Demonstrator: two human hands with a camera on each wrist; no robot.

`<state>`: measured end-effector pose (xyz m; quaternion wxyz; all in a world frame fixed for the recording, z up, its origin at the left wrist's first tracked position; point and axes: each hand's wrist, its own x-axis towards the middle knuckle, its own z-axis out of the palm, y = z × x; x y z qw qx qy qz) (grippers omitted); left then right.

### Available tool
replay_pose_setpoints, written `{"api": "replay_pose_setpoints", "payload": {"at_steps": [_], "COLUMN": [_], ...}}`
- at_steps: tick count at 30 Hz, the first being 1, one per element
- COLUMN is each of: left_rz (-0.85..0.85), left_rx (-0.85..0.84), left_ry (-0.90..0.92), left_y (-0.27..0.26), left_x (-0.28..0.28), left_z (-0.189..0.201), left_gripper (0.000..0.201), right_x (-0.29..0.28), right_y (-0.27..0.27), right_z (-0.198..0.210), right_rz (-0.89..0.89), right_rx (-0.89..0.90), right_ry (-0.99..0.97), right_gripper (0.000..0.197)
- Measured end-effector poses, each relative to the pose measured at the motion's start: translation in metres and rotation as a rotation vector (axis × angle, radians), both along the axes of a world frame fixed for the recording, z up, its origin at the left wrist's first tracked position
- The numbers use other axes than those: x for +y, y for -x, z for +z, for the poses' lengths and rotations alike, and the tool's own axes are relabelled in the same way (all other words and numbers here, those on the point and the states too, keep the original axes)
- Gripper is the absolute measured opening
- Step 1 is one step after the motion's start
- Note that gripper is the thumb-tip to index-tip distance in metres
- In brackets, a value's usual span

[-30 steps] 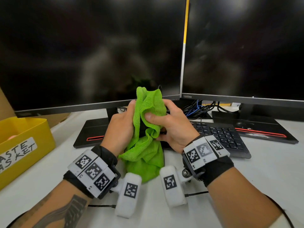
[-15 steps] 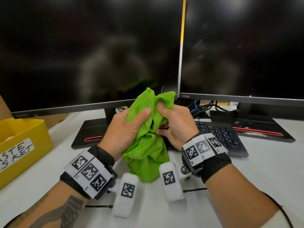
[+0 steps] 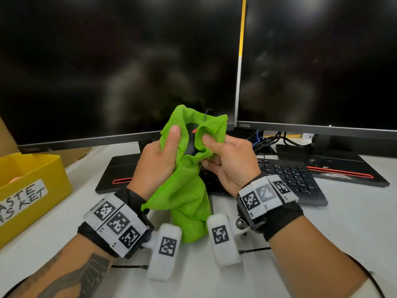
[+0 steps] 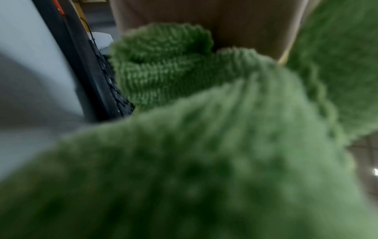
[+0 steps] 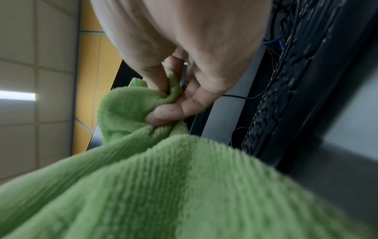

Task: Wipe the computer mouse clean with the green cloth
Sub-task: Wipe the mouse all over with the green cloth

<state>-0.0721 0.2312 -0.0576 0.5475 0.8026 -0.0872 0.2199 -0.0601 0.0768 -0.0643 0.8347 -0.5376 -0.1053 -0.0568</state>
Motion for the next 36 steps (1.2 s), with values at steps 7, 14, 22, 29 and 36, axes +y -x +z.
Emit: {"api": "replay_pose_setpoints", "payload": {"at_steps": [7,14,22,29,36], "left_rz": [0.023,-0.160,-0.154,-0.352,-0.451], "left_rx": [0.020,0.110,0.237,0.237,0.129], "left_ry": [0.098,0.261,0.253,0.296,0.428], "left_y": [0.005,0.004,0.002,0.001,-0.007], "left_x": [-0.003,-0.007,-0.004,-0.009,-0.004], "left_z": [-0.002,-0.010,-0.003,-0.012,-0.026], "left_gripper": [0.053,0.056,0.061,0.055,0.047], "right_x": [0.000,-0.002,0.002,-0.002,-0.002], "right_y": [0.000,-0.006,0.000,-0.003,-0.007], "right_z": [-0.001,-0.010,-0.003,0.000,0.000], "right_rz": [-0.013,0.255,0.097,-0.042,0.058], "right_rx": [-0.045,-0.141,-0.116,0.026,-0.012], "right_ry": [0.082,0.021,0.046,0.000,-0.057], "right_gripper": [0.010,0.094,0.015,0.024,0.027]}}
